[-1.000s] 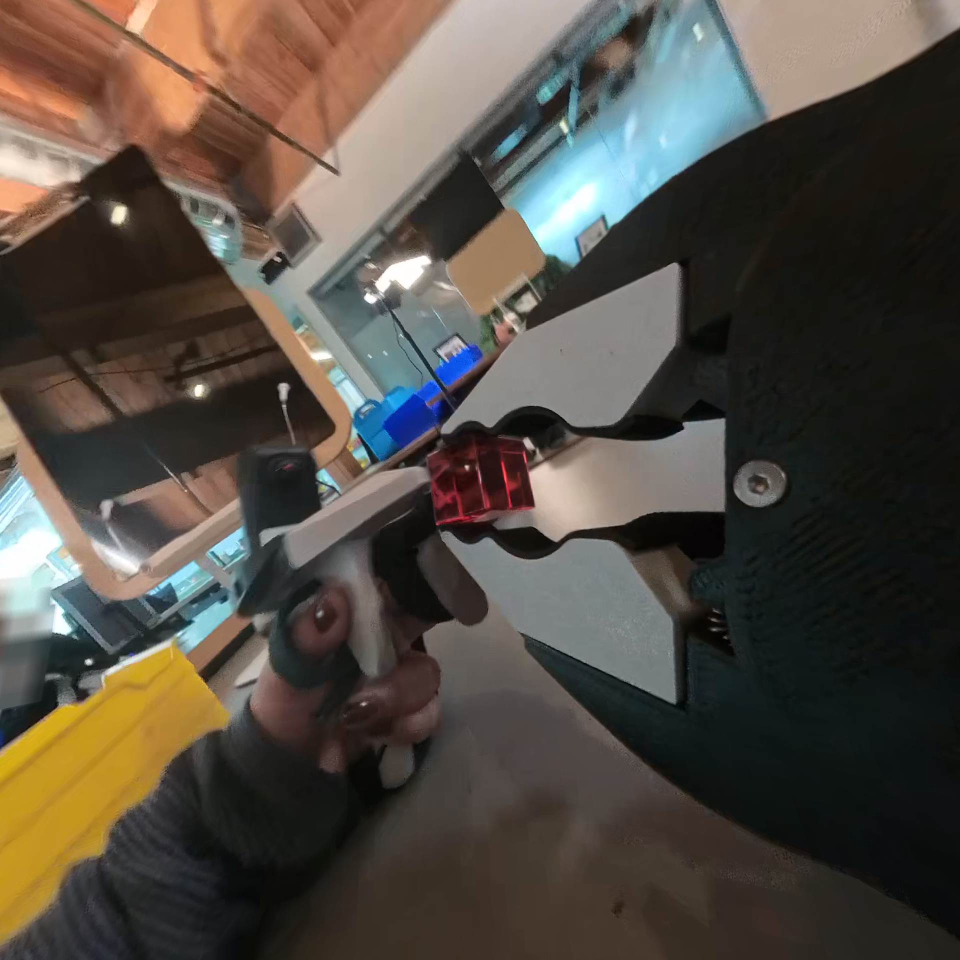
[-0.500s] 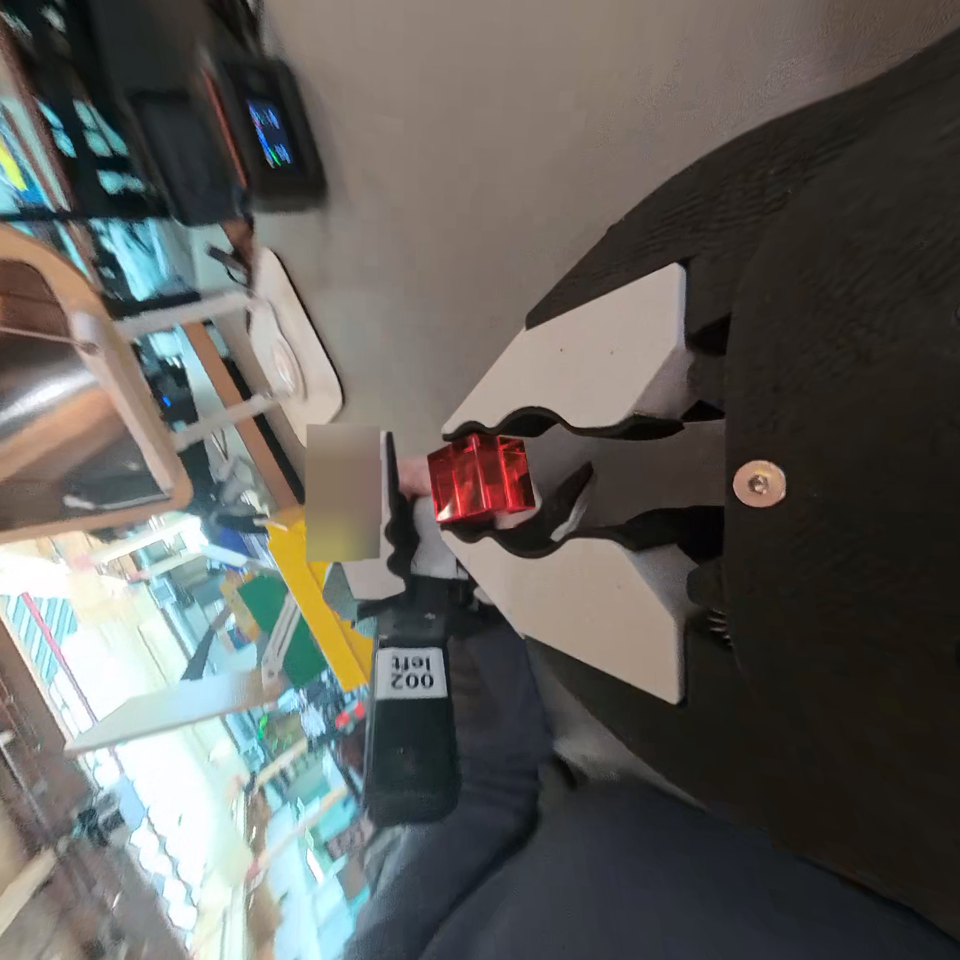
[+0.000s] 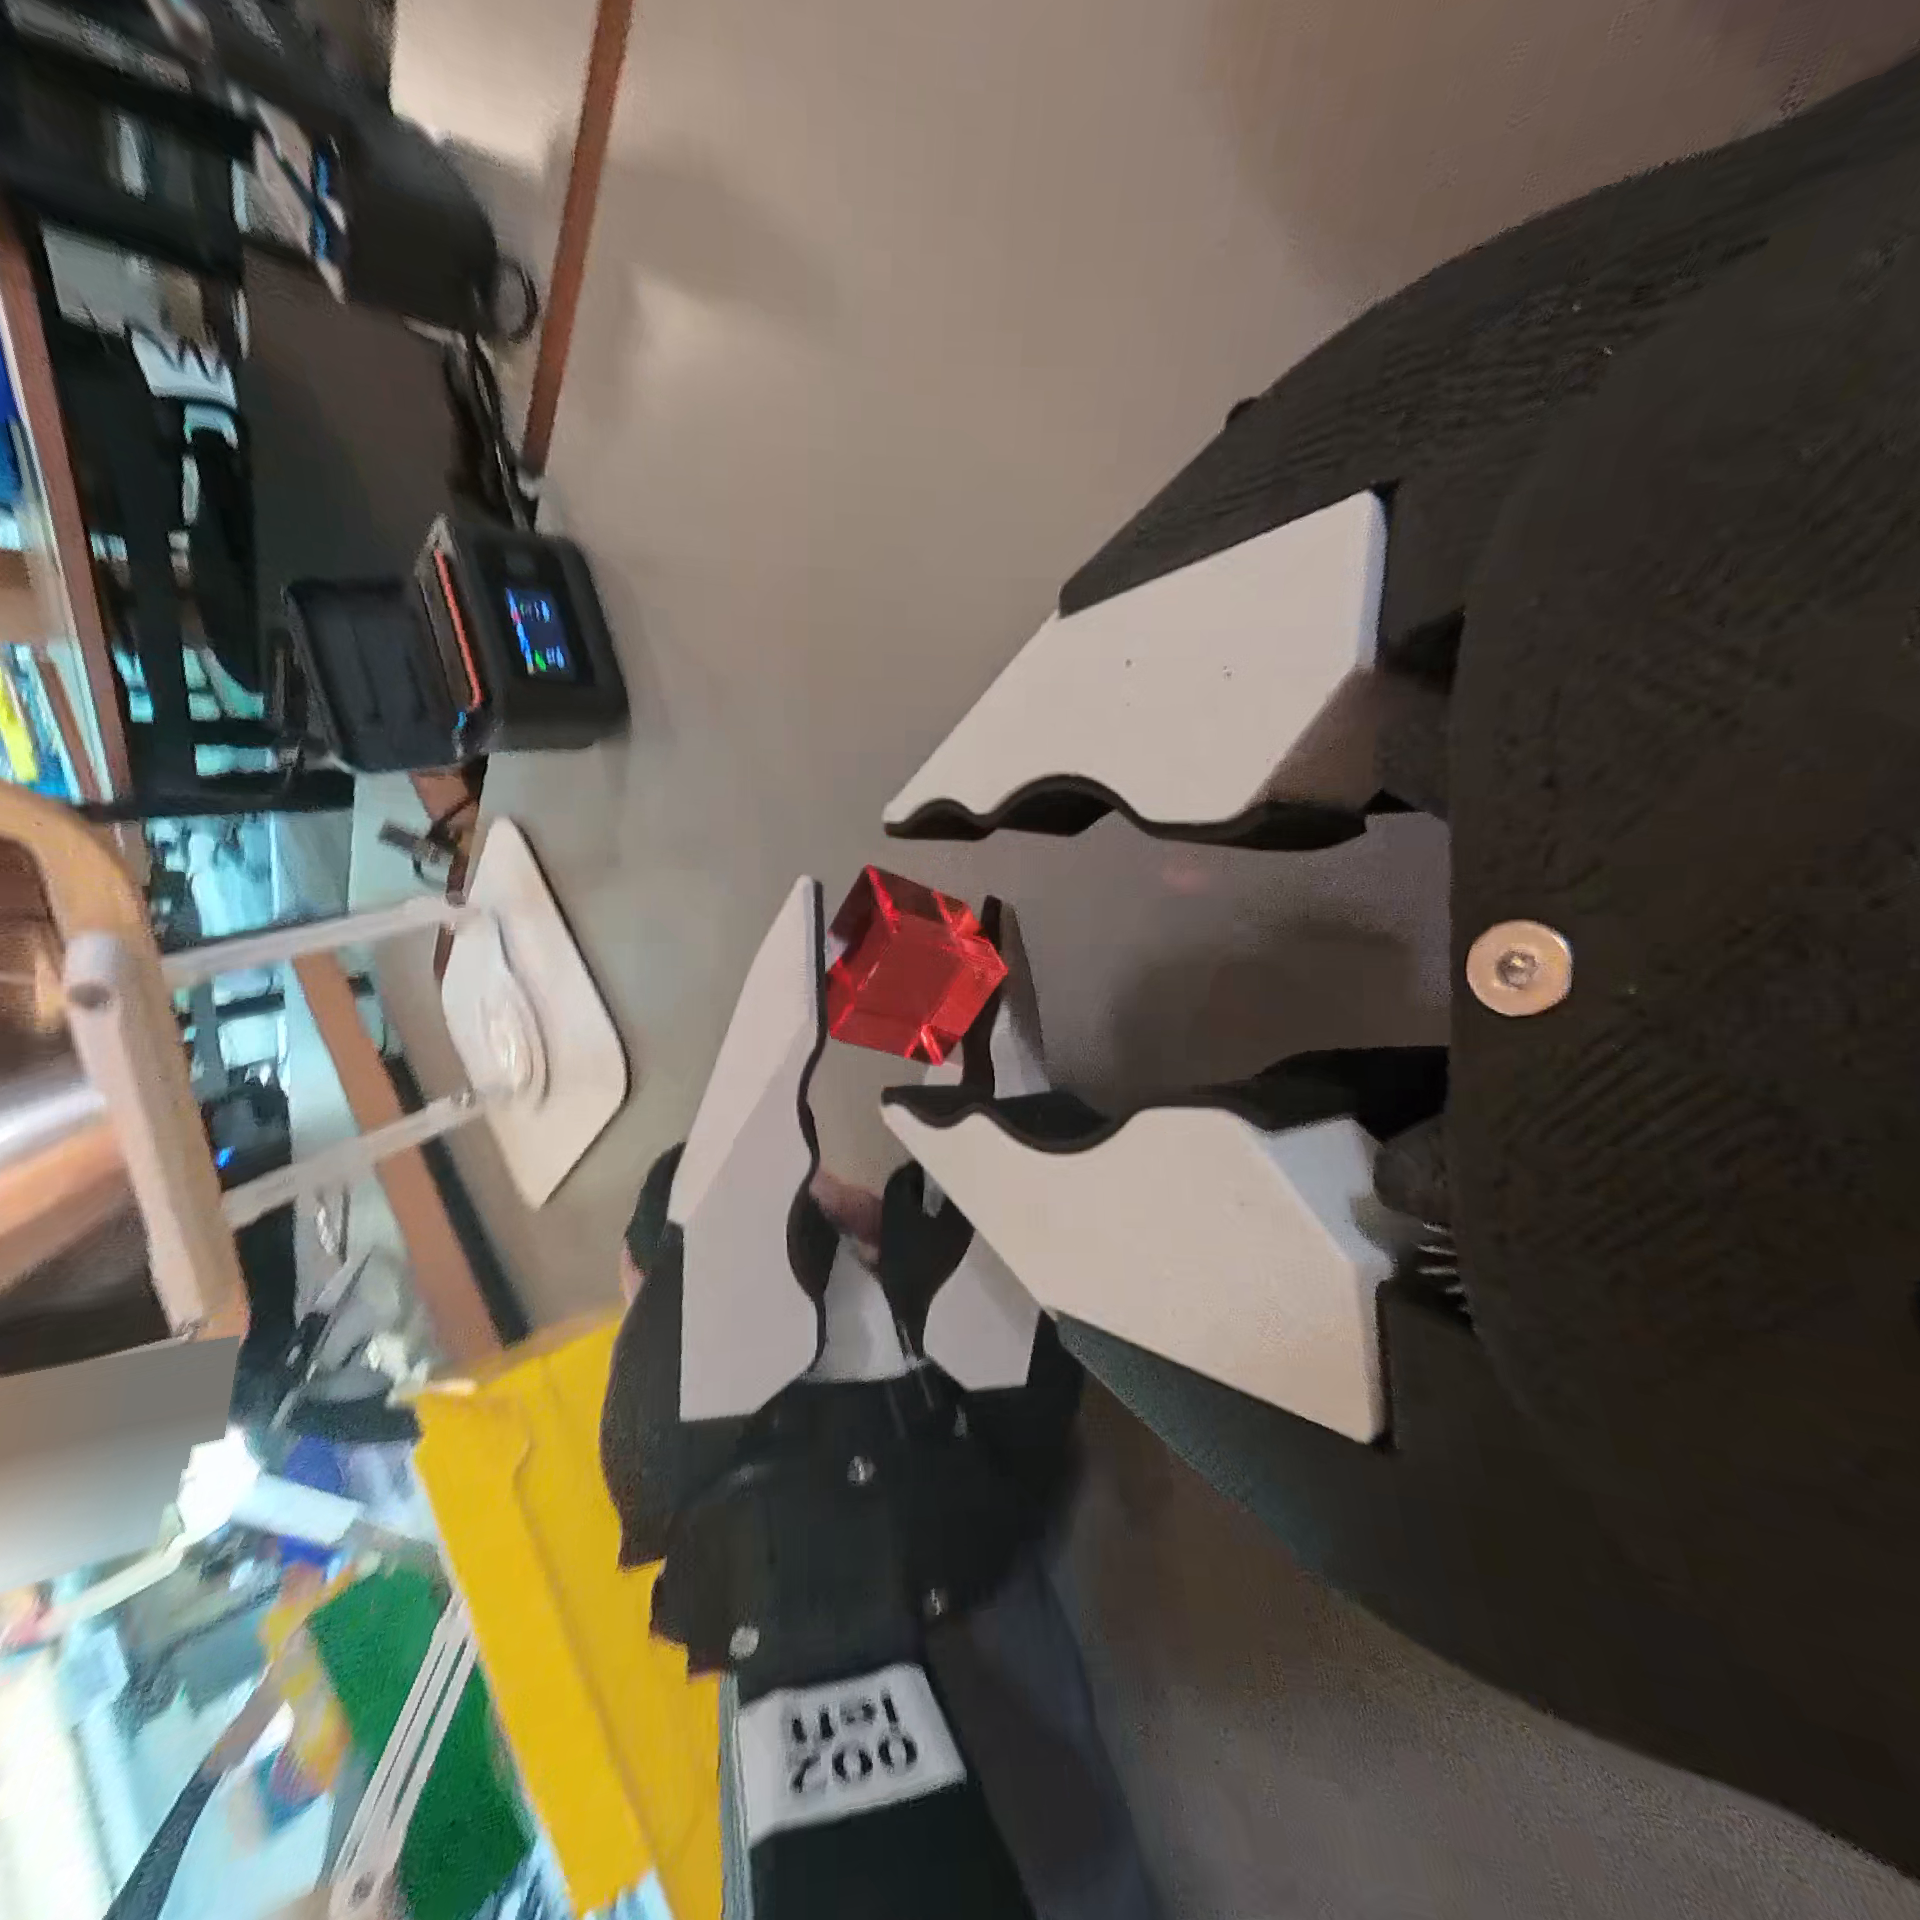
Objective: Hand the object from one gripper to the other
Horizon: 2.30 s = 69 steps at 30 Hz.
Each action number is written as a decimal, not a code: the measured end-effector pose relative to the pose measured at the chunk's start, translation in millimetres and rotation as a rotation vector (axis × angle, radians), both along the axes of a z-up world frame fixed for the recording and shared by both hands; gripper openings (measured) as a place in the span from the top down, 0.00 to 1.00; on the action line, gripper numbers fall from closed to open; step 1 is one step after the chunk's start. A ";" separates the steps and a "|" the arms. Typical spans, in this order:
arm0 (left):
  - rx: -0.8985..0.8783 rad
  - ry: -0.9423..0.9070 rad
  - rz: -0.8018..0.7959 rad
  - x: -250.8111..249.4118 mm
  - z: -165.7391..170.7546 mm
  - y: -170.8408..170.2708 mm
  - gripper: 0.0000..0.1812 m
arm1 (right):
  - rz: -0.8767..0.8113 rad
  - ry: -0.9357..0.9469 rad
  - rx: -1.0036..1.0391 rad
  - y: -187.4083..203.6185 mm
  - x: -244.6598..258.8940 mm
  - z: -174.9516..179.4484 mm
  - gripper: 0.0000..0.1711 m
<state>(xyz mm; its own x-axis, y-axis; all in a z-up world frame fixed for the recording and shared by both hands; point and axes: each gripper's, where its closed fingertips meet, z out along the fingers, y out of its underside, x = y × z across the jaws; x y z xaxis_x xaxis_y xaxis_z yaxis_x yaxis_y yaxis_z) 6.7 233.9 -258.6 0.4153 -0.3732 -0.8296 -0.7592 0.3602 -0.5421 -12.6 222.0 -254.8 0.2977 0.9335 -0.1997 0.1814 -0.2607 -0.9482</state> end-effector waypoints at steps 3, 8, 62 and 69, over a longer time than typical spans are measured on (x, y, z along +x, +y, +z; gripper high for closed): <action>0.002 0.012 0.008 1.4 -0.9 0.1 0.83 | -0.047 -0.033 0.051 -0.2 -2.5 -1.9 0.77; -0.041 -0.148 -0.208 15.4 8.2 -20.2 0.80 | 0.069 0.017 -0.057 -10.2 -0.4 2.9 0.80; -1.575 -1.099 -0.934 20.9 44.5 -73.4 0.80 | 0.172 -0.146 1.269 -56.1 9.7 41.0 0.81; -1.228 -1.168 -0.978 5.2 65.0 -65.5 0.86 | 0.129 -0.065 1.088 -47.3 8.0 42.4 0.65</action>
